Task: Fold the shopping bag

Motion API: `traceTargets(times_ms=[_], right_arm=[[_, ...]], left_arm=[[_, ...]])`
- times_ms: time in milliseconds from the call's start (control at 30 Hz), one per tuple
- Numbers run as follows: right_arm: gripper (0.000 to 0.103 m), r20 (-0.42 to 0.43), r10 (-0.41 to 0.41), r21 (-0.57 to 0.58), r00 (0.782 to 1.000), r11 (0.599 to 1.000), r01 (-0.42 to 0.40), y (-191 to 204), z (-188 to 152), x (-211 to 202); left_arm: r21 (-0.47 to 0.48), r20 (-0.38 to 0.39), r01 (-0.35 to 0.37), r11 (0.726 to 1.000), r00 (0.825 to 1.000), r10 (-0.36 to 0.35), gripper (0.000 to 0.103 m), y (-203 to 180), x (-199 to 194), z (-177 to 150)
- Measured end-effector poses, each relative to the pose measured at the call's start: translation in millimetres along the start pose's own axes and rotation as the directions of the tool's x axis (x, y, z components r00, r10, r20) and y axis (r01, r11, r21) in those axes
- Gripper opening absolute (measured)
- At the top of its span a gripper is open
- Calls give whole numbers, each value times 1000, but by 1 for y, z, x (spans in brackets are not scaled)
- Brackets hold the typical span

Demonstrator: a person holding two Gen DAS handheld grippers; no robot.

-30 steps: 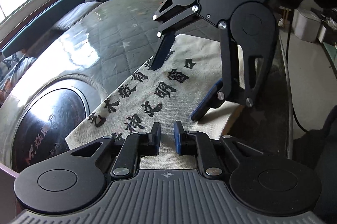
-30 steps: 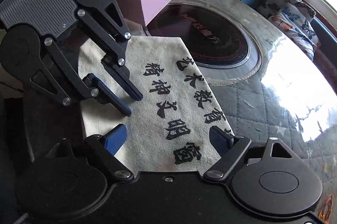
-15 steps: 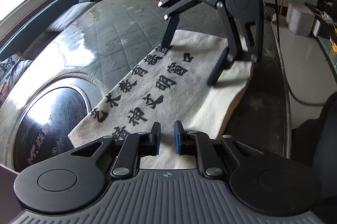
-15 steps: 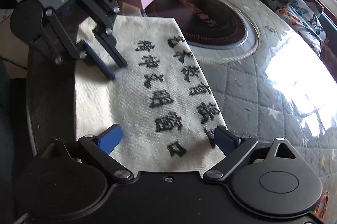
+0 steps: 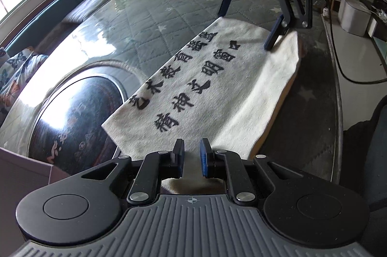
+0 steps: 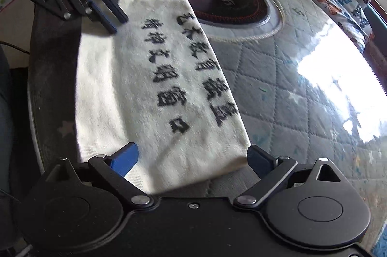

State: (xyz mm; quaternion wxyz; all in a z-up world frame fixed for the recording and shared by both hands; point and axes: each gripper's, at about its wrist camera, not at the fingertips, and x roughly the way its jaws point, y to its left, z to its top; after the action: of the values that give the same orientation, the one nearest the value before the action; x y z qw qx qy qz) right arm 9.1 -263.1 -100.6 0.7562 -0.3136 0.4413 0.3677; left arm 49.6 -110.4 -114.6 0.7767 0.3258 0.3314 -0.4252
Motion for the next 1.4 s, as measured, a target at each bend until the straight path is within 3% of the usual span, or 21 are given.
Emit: traceTargets(times_ms=[700, 967, 1400], right_arm=[[97, 10, -92, 55, 996, 994, 92, 4, -13, -9], [98, -25, -146, 22, 989, 989, 147, 14, -5, -9], [98, -60, -215, -31, 975, 977, 213, 26, 3, -7]], left_arm=[[3, 6, -67, 998, 998, 67, 15, -15, -7, -3], [-3, 8, -108, 994, 994, 108, 24, -19, -6, -3], [-15, 9, -132, 991, 991, 132, 27, -22, -6, -2]])
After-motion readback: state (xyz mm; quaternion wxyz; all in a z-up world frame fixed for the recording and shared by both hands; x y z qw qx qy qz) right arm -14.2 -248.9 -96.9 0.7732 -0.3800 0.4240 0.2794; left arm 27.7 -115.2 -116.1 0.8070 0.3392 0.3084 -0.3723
